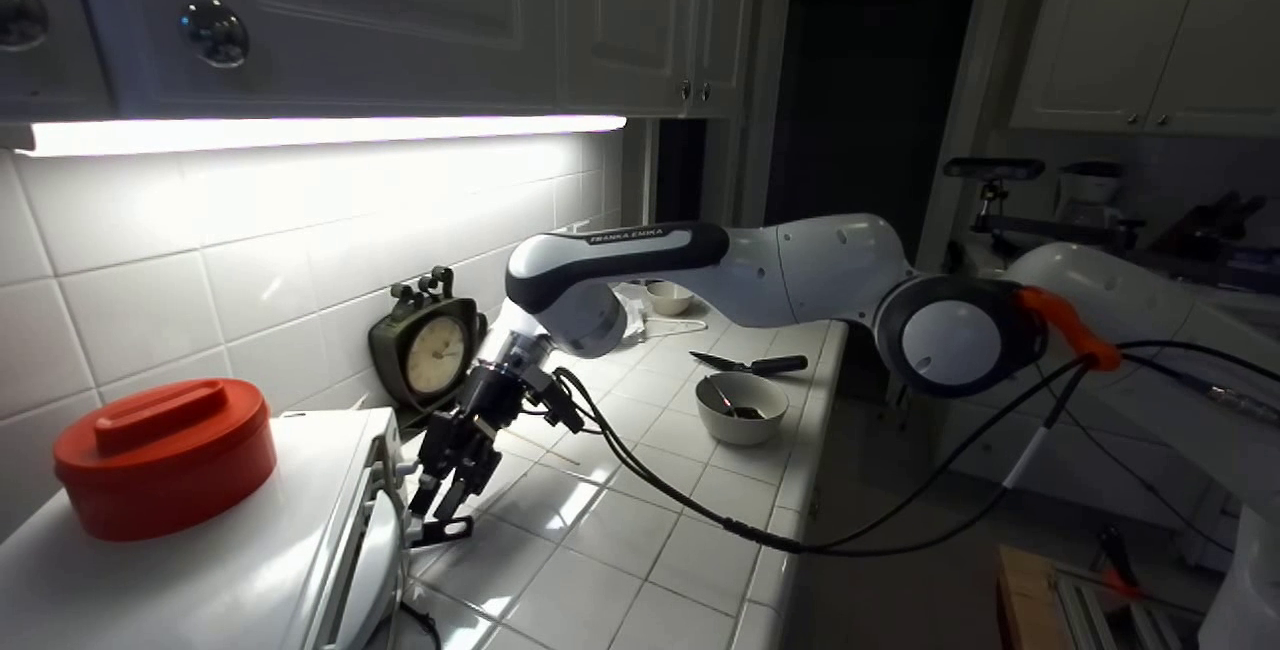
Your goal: Turn the bottom knob on the mini oven
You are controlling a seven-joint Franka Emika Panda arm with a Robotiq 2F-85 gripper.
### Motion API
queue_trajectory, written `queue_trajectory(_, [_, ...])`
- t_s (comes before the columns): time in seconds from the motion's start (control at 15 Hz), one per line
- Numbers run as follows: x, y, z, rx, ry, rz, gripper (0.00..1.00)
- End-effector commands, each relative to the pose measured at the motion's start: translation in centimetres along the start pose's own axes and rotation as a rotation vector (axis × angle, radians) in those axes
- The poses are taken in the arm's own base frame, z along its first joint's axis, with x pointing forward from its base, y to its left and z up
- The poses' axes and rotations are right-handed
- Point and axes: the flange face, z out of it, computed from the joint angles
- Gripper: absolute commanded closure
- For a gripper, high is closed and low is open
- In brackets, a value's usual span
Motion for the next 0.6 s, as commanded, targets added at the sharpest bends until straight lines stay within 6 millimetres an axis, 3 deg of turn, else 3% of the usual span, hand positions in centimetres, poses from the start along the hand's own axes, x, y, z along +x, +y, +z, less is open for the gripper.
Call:
queue_trajectory(0.0, [0.2, -0.8, 0.2, -0.115, 0.018, -0.067, 0.16])
queue_trajectory(0.13, [0.2, -1.9, -0.2, -0.142, 0.026, -0.115, 0.02])
queue_trajectory(0.53, [-0.3, -5.2, -1.4, -0.241, 0.032, -0.251, 0.0])
